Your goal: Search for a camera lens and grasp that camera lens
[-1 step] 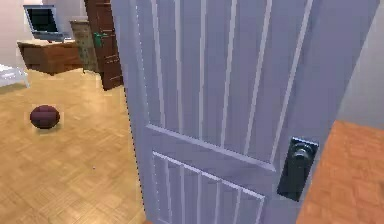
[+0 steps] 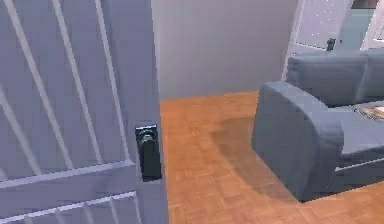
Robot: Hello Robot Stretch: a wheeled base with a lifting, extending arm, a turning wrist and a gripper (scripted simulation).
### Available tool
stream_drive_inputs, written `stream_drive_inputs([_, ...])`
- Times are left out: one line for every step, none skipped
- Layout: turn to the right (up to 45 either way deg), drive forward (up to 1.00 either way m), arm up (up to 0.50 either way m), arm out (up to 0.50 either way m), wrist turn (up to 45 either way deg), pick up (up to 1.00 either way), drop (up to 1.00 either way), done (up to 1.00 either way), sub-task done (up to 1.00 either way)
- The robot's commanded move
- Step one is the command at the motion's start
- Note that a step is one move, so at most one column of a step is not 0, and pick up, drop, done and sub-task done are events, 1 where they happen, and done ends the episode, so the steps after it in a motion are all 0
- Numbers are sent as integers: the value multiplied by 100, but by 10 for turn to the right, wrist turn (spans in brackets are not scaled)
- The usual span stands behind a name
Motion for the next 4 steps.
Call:
stream_drive_inputs([450, 0, 0, 0, 0, 0, 0, 0, 0])
stream_drive_inputs([330, 0, 0, 0, 0, 0, 0, 0, 0])
stream_drive_inputs([0, 100, 0, 0, 0, 0, 0, 0, 0])
stream_drive_inputs([60, 0, 0, 0, 0, 0, 0, 0, 0])
